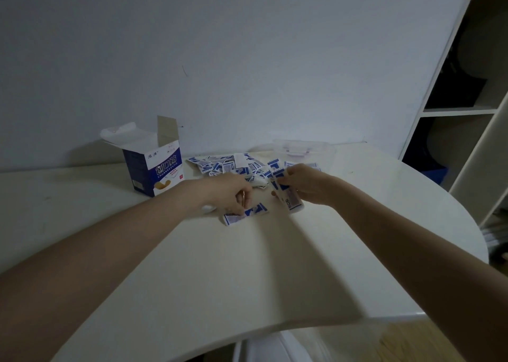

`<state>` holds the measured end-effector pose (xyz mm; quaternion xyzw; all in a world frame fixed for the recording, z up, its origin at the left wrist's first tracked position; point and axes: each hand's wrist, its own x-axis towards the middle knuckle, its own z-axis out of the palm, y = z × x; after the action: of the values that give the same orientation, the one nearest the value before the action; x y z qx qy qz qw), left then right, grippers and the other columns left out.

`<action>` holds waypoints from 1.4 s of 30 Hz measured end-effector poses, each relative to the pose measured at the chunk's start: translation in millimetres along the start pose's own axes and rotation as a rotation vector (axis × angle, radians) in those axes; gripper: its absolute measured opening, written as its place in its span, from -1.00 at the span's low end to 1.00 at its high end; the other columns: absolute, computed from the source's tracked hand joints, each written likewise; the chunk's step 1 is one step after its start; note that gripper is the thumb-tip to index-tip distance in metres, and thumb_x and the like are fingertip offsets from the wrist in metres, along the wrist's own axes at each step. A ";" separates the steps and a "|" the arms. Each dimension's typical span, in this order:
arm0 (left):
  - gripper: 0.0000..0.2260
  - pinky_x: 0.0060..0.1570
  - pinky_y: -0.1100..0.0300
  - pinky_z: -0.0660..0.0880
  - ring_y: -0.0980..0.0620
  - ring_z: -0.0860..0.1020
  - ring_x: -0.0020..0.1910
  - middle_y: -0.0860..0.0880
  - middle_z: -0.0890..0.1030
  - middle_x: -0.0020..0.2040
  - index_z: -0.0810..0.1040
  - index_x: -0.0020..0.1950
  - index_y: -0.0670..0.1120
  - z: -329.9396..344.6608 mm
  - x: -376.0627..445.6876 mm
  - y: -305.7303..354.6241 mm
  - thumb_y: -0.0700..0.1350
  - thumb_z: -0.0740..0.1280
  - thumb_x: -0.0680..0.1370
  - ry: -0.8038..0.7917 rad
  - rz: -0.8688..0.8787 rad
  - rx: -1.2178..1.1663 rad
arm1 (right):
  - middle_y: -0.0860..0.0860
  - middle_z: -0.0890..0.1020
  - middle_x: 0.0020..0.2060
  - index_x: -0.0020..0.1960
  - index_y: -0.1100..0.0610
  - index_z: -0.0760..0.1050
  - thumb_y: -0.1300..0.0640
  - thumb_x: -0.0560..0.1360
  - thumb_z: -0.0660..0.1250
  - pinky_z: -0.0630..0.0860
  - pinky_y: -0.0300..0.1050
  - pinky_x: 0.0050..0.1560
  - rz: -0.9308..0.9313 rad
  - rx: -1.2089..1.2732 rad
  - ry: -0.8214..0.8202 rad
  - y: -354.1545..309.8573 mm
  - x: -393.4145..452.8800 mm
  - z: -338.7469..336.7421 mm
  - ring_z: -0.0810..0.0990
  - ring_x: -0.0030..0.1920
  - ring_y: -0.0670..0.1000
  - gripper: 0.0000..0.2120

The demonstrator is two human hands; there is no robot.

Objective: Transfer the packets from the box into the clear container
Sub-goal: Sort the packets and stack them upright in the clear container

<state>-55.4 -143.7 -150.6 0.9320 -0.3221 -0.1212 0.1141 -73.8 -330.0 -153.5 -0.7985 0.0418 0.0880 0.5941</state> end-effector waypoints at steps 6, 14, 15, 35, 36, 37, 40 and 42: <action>-0.80 -0.43 0.30 0.50 0.05 0.49 -0.38 -0.07 0.53 -0.24 0.49 0.12 -0.20 -11.4 3.0 0.8 -0.33 0.30 0.51 0.346 -0.195 -0.619 | 0.14 0.50 -0.25 -0.18 0.24 0.37 0.33 0.59 0.10 0.55 -0.15 -0.18 0.019 0.255 -0.095 -7.7 -7.7 1.6 0.54 -0.26 0.04 -0.81; -0.92 -0.44 0.34 0.56 0.15 0.58 -0.53 -0.17 0.57 -0.24 0.50 -0.10 -0.21 -9.4 9.0 13.0 -0.36 0.31 0.50 0.282 -0.190 -0.936 | 0.08 0.56 -0.13 0.02 0.30 0.48 0.28 0.47 0.33 0.43 -0.25 -0.25 -0.246 -0.308 0.157 -20.8 0.2 14.7 0.53 -0.12 0.07 -0.85; -0.91 -0.46 0.33 0.55 0.14 0.57 -0.55 -0.18 0.56 -0.23 0.50 -0.03 -0.23 -9.1 9.3 11.0 -0.35 0.32 0.50 0.283 -0.210 -0.934 | 0.06 0.55 -0.13 0.07 0.24 0.45 0.25 0.47 0.33 0.38 -0.29 -0.34 -0.311 -0.537 0.217 -22.7 0.1 12.2 0.51 -0.13 0.06 -0.80; -0.91 -0.45 0.45 0.28 0.16 0.39 -0.41 0.06 0.45 -0.40 0.62 -0.08 -0.15 12.6 22.4 22.4 -0.19 0.36 0.46 0.278 -0.024 -0.132 | 0.07 0.61 -0.34 -0.12 0.22 0.59 0.24 0.33 0.43 0.43 -0.27 -0.29 -0.179 -1.128 -0.087 -1.5 -5.3 -32.0 0.45 -0.62 -0.26 -0.87; -0.89 -0.44 0.48 0.30 0.18 0.41 -0.40 0.06 0.48 -0.37 0.63 -0.05 -0.15 13.4 23.2 22.6 -0.20 0.35 0.46 0.289 -0.025 -0.140 | 0.06 0.60 -0.36 -0.17 0.20 0.58 0.27 0.33 0.40 0.44 -0.24 -0.27 -0.186 -1.133 -0.075 -1.0 -5.5 -30.4 0.43 -0.63 -0.29 -0.92; -0.87 -0.43 0.49 0.30 0.15 0.45 -0.37 0.04 0.52 -0.34 0.63 -0.03 -0.15 13.7 23.9 22.6 -0.21 0.34 0.47 0.300 -0.036 -0.148 | 0.05 0.61 -0.36 -0.20 0.15 0.56 0.30 0.35 0.37 0.45 -0.22 -0.25 -0.207 -1.131 -0.069 0.1 -3.9 -29.4 0.43 -0.64 -0.31 -0.93; -0.89 -0.33 0.24 0.49 0.05 0.51 -0.37 -0.03 0.57 -0.28 0.61 -0.05 -0.14 12.7 25.5 20.3 -0.26 0.32 0.48 0.322 -0.095 -0.193 | 0.05 0.65 -0.33 -0.14 0.16 0.58 0.31 0.45 0.25 0.52 -0.23 -0.16 -0.245 -1.110 -0.036 -0.3 -4.2 -29.8 0.46 -0.62 -0.33 -0.85; -0.91 -0.42 0.23 0.47 0.07 0.50 -0.45 -0.06 0.58 -0.31 0.59 -0.09 -0.15 12.3 26.2 18.2 -0.29 0.31 0.49 0.319 -0.123 -0.182 | 0.11 0.69 -0.29 -0.08 0.21 0.60 0.31 0.47 0.22 0.54 -0.21 -0.13 -0.270 -1.106 -0.003 0.6 -3.9 -30.3 0.47 -0.60 -0.33 -0.82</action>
<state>-49.5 -175.7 -161.0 0.9431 -0.2300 -0.0074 0.2399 -75.0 -359.3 -144.9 -0.9888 -0.1140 0.0210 0.0936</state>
